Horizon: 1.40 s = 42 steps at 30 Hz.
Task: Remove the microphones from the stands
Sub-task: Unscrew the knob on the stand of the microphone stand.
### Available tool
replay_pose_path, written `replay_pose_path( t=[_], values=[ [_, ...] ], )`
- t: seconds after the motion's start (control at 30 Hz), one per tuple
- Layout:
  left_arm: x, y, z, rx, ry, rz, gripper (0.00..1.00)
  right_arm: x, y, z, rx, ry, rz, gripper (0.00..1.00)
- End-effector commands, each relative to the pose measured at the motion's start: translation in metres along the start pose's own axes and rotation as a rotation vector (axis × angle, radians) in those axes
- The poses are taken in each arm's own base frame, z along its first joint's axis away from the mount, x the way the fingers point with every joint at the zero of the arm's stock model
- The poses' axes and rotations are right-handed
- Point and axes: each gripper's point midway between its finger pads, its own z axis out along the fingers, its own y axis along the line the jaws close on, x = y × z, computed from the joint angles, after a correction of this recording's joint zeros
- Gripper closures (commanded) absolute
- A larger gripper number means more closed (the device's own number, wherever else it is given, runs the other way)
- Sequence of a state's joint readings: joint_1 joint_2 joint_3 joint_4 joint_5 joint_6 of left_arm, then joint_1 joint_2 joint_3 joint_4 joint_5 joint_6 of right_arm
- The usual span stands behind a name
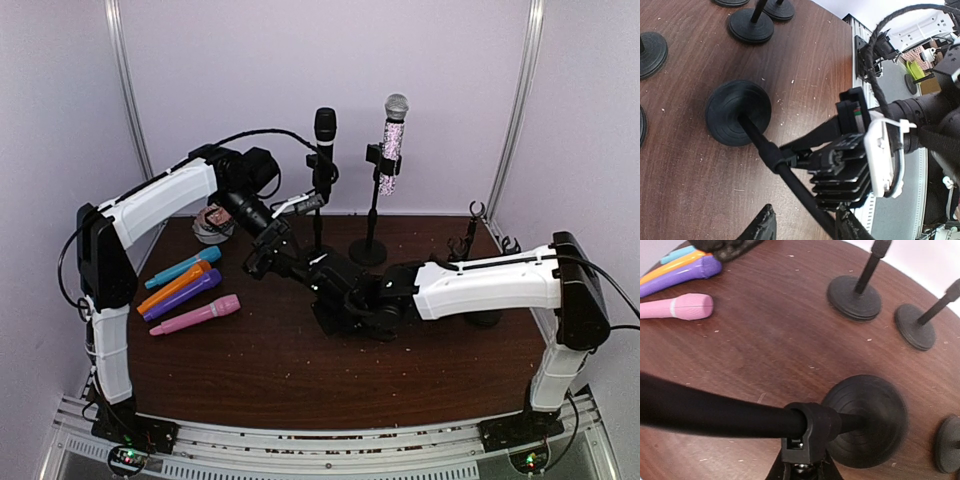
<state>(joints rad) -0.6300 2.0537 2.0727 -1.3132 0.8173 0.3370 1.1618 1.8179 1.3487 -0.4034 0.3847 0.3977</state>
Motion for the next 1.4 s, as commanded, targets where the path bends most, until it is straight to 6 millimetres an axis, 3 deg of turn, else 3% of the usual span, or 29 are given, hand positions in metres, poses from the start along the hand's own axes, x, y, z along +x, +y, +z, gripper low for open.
replay_pose_path(
  t=[0.0,0.13,0.27,0.43,0.6,0.73,0.83,0.9,1.17,1.27,1.37],
  values=[
    [-0.042,-0.022,-0.009,0.021,-0.143,0.151,0.57,-0.002,0.058,-0.006,-0.358,0.008,0.030,0.96],
    [-0.040,-0.014,-0.015,-0.066,-0.125,0.160,0.57,-0.028,0.057,-0.009,-0.568,-0.059,0.261,0.98],
    [-0.036,0.010,-0.026,-0.189,-0.113,0.142,0.57,-0.034,0.043,-0.002,-0.683,-0.071,0.467,1.00],
    [-0.022,0.034,-0.043,-0.222,-0.123,0.080,0.56,-0.024,0.025,0.008,-0.777,-0.054,0.641,1.00],
    [-0.004,0.057,-0.076,-0.304,-0.136,0.055,0.55,-0.013,0.004,0.015,-0.839,-0.071,0.793,1.00],
    [0.022,0.072,-0.073,-0.337,-0.083,0.029,0.54,-0.007,-0.002,0.018,-0.849,-0.060,0.829,1.00],
    [0.035,0.064,-0.056,-0.250,-0.081,0.022,0.54,-0.013,-0.008,0.016,-0.917,-0.077,0.916,1.00],
    [0.032,0.050,-0.048,-0.177,-0.104,0.039,0.54,-0.015,-0.008,0.017,-0.935,-0.067,0.939,1.00],
    [-0.034,-0.002,-0.037,-0.039,-0.251,0.174,0.55,-0.011,-0.006,0.024,-0.921,-0.028,0.949,1.00],
    [-0.050,-0.010,-0.032,0.004,-0.276,0.195,0.55,-0.014,-0.003,0.024,-0.936,-0.019,0.957,1.00],
    [-0.059,-0.018,-0.027,0.033,-0.280,0.208,0.55,-0.031,0.007,0.016,-0.980,-0.025,0.941,1.00]
  ],
)
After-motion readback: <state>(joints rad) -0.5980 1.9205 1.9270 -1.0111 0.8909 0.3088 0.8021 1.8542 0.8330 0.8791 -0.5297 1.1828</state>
